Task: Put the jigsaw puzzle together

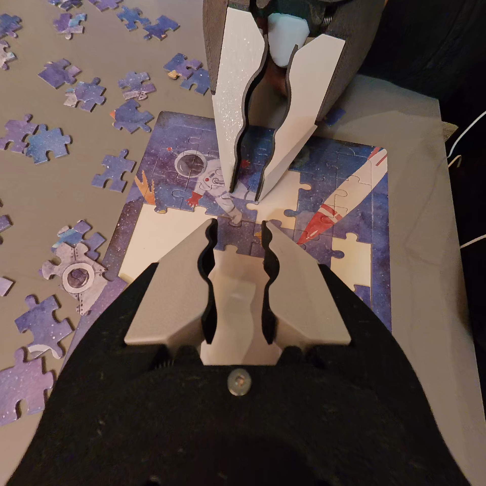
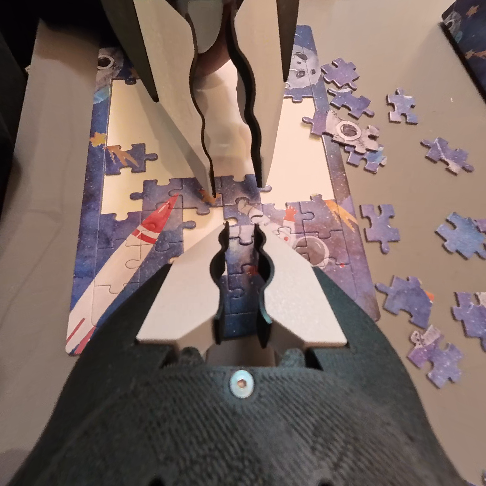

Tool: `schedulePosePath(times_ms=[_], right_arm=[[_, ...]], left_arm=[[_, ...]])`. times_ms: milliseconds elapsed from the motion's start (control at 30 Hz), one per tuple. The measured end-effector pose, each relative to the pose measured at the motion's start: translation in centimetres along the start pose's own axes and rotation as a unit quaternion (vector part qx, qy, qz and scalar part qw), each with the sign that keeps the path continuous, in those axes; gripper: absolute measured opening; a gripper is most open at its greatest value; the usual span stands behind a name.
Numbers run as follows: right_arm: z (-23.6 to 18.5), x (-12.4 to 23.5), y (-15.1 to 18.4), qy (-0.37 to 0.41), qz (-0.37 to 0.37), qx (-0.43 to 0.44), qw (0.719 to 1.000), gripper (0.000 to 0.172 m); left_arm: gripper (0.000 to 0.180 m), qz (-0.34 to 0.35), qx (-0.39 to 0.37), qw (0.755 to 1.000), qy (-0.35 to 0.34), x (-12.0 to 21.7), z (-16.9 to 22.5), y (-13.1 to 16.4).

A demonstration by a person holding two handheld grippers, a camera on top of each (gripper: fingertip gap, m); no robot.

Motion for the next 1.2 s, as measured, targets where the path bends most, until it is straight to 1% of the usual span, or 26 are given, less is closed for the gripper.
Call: schedulePosePath(times_ms=[367, 500, 700, 867, 1000, 1067, 1200], right_arm=[[-0.06, -0.09, -0.04, -0.007, 0.002, -0.01, 1.0, 0.02], [-0.2, -0.24, -0.06, -0.022, 0.003, -0.027, 0.999, 0.027], [-0.15, -0.06, -0.17, -0.015, 0.005, -0.018, 1.0, 0.026], [0.07, 0.37, -0.53, -0.009, 0.02, -0.018, 1.0, 0.02], [0.17, 0.19, -0.37, -0.003, 0.011, -0.017, 1.0, 0.015], [0.16, -0.15, -0.04, -0.003, -0.001, -0.019, 1.0, 0.016], [0.11, -0.24, -0.06, -0.001, -0.003, -0.016, 1.0, 0.016]], left_arm=[[0.032, -0.003, -0.003, 1.0, 0.002, -0.07, 0.08, 0.04], [0.033, -0.003, -0.004, 1.0, 0.005, -0.09, 0.15, 0.03], [0.032, -0.003, -0.014, 1.0, 0.005, -0.11, 0.31, -0.01], [0.022, 0.001, -0.032, 0.999, -0.009, -0.07, 0.35, -0.18], [0.013, -0.016, -0.022, 0.999, -0.022, -0.35, 0.0, 0.08], [0.013, -0.029, -0.016, 0.999, -0.02, -0.55, -0.08, 0.32], [0.012, -0.031, -0.01, 0.999, -0.017, -0.59, -0.13, 0.4]])
Point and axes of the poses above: each gripper's, where its closed fingertips meet, x back along the fingers, y out of its underside, z = x × y across the jaws, the point moved 5 cm from there along x, back along the fingers, and after that the axes turned 9 degrees about y, right-handed, at the moved point
